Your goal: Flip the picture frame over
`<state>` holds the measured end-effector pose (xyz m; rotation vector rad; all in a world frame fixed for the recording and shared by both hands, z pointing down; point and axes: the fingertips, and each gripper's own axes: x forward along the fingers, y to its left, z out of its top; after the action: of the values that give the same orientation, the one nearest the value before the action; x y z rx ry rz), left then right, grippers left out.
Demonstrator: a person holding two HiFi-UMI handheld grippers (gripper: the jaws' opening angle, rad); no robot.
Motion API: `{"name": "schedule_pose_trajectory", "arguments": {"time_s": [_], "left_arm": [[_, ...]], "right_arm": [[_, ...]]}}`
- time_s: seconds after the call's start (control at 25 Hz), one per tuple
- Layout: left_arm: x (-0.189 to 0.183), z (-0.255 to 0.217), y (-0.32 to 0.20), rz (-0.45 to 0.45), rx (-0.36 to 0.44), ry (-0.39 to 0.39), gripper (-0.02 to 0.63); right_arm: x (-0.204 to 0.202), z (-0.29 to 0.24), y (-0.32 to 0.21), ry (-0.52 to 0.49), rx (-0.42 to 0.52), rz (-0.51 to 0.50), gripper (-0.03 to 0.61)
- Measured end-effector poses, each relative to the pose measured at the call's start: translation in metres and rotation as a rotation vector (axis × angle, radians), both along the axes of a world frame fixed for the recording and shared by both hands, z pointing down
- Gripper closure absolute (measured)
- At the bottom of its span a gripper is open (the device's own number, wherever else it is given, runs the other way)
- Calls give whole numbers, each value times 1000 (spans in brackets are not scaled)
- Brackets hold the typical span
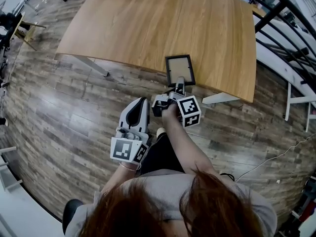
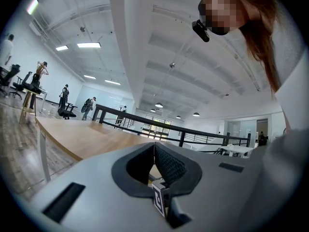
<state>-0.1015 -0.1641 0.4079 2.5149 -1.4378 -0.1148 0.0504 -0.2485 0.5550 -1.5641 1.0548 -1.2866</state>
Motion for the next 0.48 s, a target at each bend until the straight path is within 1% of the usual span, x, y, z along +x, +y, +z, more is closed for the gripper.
{"name": "schedule_pose_trajectory", "arguments": {"time_s": [0.12,0.2,0.36,0.48], "left_arm": [[-1,2,2,3,-2,-9,605],[-3,3,4,3,-3,-16,605],[-11,5,6,-6,-9,-31,605],[-19,8,6,-11,-14,-41,606]], "right_arm": [[-8,17,1,-128,19,39,503],[-11,24,0,-175,43,67,505],[-15,36,0,-206,84,101,506],[-17,41,-3,-189,94,112,508]]}}
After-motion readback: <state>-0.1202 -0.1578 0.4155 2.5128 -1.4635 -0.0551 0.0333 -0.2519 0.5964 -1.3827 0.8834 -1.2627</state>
